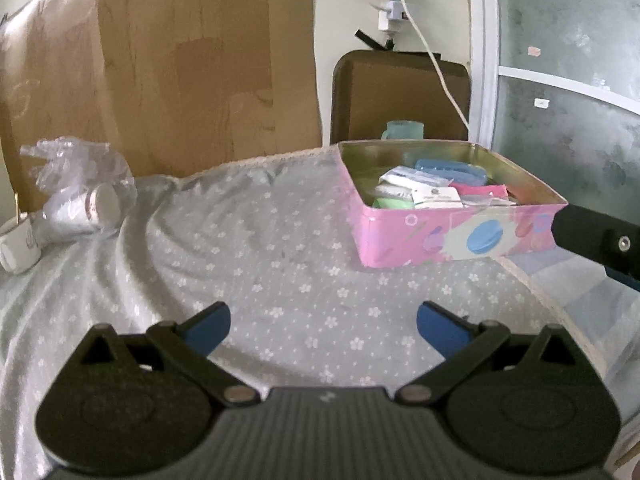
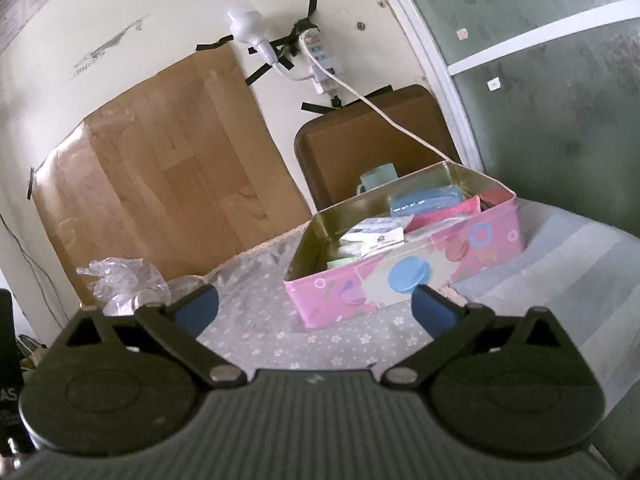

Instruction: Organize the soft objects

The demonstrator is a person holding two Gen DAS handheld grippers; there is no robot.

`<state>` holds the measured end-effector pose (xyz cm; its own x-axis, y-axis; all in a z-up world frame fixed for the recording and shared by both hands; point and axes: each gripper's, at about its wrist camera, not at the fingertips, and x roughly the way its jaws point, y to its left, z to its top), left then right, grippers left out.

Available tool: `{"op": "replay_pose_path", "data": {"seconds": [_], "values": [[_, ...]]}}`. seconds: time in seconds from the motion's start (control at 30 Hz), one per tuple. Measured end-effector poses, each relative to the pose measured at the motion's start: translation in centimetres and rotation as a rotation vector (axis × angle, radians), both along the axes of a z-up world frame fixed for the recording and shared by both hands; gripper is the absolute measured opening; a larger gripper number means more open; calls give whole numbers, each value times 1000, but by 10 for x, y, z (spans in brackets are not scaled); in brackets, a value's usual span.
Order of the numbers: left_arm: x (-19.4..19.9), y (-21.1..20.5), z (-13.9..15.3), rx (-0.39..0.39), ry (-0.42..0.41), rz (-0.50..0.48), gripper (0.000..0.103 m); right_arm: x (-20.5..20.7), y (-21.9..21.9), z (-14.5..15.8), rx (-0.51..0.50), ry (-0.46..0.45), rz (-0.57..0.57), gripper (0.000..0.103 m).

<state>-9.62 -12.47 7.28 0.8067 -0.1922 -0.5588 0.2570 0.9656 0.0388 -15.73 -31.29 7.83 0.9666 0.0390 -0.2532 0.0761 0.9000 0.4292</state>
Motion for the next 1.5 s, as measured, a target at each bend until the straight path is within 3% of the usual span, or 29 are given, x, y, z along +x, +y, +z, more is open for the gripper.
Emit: {"op": "replay_pose_path", "data": {"seconds": [0.17, 0.43, 0.6, 1.13, 1.5], "values": [[5, -3, -14, 34, 19, 15, 103, 3, 2, -9, -33, -1, -37, 103], [13, -1, -45, 59, 95, 19, 103, 12, -2, -33, -7, 56, -67, 103], [16, -3, -55, 104, 96, 29, 103, 19, 0, -39, 5, 81, -68, 103], [23, -4, -69, 137, 140, 20, 103, 31, 5, -52, 13, 124, -88, 103], [19, -10, -66, 164, 107, -4, 103, 30, -2, -55, 33, 119, -107, 103]]}}
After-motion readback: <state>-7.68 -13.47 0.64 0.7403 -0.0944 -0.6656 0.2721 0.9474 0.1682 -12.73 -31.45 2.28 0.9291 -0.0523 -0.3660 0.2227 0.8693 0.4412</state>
